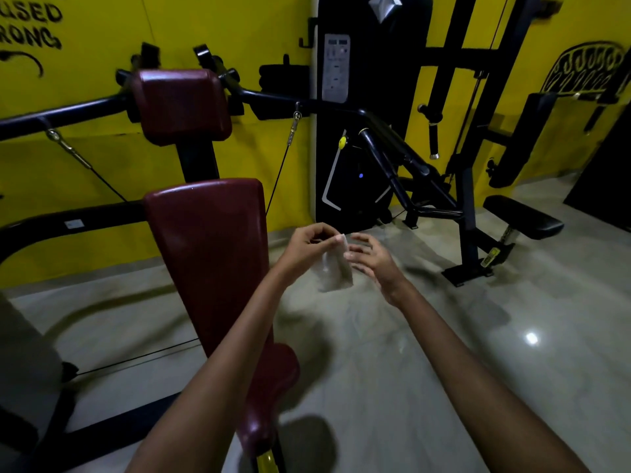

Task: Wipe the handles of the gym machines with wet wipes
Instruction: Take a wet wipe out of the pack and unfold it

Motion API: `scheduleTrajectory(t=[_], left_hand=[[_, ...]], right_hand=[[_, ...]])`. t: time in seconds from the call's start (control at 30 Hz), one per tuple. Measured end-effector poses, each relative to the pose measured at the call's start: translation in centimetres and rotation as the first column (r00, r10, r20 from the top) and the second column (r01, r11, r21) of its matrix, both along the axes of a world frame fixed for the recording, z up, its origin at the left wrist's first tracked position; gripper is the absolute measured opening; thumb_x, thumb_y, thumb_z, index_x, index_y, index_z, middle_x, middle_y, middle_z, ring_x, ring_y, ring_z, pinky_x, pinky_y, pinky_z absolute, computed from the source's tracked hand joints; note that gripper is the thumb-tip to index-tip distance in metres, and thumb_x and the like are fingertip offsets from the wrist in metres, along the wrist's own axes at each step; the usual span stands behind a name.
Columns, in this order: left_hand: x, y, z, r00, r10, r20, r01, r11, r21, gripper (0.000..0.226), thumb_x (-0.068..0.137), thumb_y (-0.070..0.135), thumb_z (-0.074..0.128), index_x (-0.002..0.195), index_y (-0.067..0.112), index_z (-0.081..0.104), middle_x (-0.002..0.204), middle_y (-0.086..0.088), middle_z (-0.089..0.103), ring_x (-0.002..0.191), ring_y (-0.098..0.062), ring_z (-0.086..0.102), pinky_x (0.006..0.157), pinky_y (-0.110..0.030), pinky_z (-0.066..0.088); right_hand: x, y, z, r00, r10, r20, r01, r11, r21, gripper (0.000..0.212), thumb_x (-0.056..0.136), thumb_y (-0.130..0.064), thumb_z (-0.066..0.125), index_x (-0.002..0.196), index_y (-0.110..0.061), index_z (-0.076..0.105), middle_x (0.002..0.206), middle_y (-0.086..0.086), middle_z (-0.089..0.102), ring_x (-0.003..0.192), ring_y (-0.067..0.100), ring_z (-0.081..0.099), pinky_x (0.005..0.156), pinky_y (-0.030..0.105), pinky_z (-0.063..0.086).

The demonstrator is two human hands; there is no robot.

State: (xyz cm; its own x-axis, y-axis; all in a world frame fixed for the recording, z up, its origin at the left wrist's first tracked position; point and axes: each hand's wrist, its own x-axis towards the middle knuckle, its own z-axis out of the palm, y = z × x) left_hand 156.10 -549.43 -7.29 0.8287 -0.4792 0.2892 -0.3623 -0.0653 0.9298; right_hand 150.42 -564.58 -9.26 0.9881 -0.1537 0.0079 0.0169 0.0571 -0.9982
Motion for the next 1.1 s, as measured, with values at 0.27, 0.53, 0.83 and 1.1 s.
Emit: scheduleTrajectory(t=[0.27, 0.53, 0.83, 1.1], left_hand=[[-1.0, 0.1, 0.2, 0.813, 0.023, -0.582, -0.192, 0.954, -0.231, 0.020, 0.092, 0.025, 0.060, 0.074, 0.015, 0.057, 0.054, 0.008, 0.057, 0.039, 0.000, 0.050, 0.042, -0.013, 0.039], [-2.4, -0.2, -1.3, 0.688, -0.057, -0.724, -0.113, 0.976, -0.184, 0.014, 0.091, 0.019, 0.059, 0.097, 0.006, 0.060, 0.060, 0.006, 0.062, 0.049, -0.003, 0.058, 0.057, -0.020, 0.053], [-1.6, 0.2, -1.1, 0.803, -0.045, -0.594, -0.092, 0.976, -0.198, 0.020, 0.089, -0.009, 0.052, 0.092, 0.010, 0.059, 0.060, 0.005, 0.067, 0.048, -0.002, 0.061, 0.049, -0.018, 0.052], [-1.8, 0.0, -1.3, 0.846, 0.009, -0.533, -0.145, 0.966, -0.213, 0.035, 0.087, -0.018, 0.035, 0.069, 0.005, 0.055, 0.098, -0.009, 0.061, 0.079, -0.018, 0.060, 0.051, -0.019, 0.052]], right_hand=[[0.3, 0.3, 1.1, 0.999, 0.047, -0.014, -0.048, 0.996, -0.078, 0.009, 0.081, -0.004, 0.068, 0.089, -0.006, 0.068, 0.077, 0.001, 0.072, 0.066, 0.010, 0.066, 0.060, 0.022, 0.053], [0.4, 0.2, 0.8, 0.992, -0.051, -0.119, 0.059, 0.996, 0.062, 0.016, 0.088, -0.001, 0.057, 0.103, -0.003, 0.064, 0.078, 0.005, 0.068, 0.059, 0.010, 0.066, 0.051, 0.022, 0.053], [0.2, 0.0, 1.0, 0.997, -0.037, -0.074, 0.036, 0.999, -0.005, 0.024, 0.083, 0.011, 0.053, 0.092, -0.008, 0.065, 0.074, 0.001, 0.069, 0.061, 0.009, 0.065, 0.052, 0.021, 0.052], [0.2, -0.1, 0.8, 0.999, -0.021, 0.038, 0.022, 0.999, -0.028, 0.042, 0.084, 0.014, 0.043, 0.059, -0.010, 0.067, 0.109, 0.004, 0.062, 0.085, 0.016, 0.061, 0.051, 0.020, 0.048]])
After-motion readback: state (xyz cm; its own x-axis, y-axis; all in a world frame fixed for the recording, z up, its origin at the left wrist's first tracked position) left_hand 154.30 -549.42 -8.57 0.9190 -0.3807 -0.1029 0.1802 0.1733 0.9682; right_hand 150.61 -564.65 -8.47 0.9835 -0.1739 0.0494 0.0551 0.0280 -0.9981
